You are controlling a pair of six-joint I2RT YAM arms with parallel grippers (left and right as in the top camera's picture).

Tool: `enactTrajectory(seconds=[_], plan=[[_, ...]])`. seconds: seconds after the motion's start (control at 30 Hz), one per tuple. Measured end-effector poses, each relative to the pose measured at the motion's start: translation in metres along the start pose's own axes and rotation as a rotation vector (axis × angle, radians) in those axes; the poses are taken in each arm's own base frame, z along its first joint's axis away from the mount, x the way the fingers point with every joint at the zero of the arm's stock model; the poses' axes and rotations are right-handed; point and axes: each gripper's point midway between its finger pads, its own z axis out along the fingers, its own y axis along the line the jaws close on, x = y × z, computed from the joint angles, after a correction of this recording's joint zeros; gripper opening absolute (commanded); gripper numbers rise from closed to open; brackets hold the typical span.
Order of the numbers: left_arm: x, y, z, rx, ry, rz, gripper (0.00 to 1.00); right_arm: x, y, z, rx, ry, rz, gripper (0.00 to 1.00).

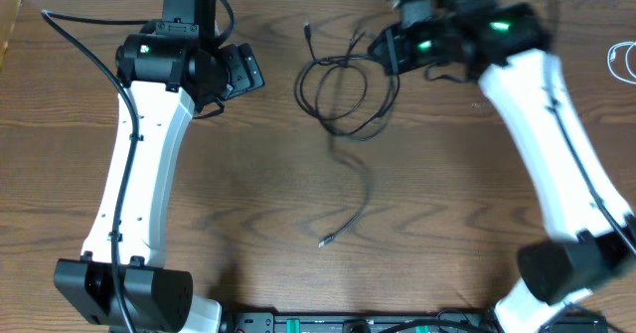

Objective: Untangle cables
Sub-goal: 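Grasp a black cable with the right gripper and pull it up-right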

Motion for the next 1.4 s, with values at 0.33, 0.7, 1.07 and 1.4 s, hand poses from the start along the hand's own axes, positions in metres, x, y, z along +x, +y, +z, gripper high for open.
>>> enactTrajectory(seconds=[0.33, 0.7, 1.07, 1.4], plan=[[0.008, 0.0, 0.0, 0.009, 0.038, -0.009, 0.98, -0.024, -0.024, -0.035, -0.029, -0.113, 0.026, 0.01], [0.012, -0.007, -0.001, 0.045, 0.058, -0.01, 0.98, -0.022, -0.037, -0.041, -0.021, -0.107, 0.061, 0.01], [0.014, -0.012, -0.001, 0.075, 0.072, -0.015, 0.98, -0.019, -0.036, -0.041, -0.022, -0.099, 0.066, 0.01], [0.013, -0.012, -0.001, 0.077, 0.069, -0.014, 0.98, -0.019, -0.036, -0.041, -0.022, -0.098, 0.067, 0.01]])
